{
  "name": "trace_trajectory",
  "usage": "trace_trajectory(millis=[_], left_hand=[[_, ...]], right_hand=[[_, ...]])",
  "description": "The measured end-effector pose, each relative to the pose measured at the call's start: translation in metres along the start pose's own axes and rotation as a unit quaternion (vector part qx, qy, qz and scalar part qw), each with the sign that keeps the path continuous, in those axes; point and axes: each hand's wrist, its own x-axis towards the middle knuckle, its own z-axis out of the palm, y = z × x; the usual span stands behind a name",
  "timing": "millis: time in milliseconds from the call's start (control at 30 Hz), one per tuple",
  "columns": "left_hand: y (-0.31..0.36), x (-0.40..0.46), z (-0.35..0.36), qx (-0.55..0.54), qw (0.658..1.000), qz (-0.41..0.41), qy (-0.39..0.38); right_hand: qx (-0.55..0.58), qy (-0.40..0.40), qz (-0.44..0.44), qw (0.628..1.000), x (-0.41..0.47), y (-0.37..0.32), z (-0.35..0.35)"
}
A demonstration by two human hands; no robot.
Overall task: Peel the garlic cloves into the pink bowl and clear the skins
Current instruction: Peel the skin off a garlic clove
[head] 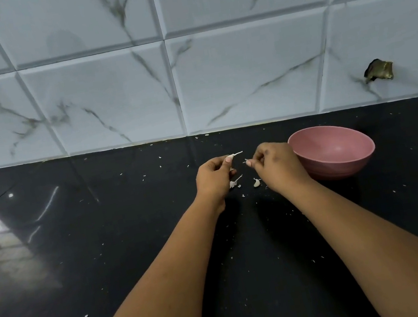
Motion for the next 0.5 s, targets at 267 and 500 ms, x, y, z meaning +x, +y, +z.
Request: trace_trajectory(millis=[267, 500], left_hand=[[-0.006, 0.003, -0.001, 0.048, 0.999, -0.005, 0.002], [-0.007, 0.007, -0.003, 0.022, 0.999, -0.015, 0.033]], right_hand=[[-0.043, -0.058, 0.043, 0.996, 0.005, 0.004, -0.006], [0.077, 0.18, -0.039, 0.98, 0.016, 0.008, -0.031]])
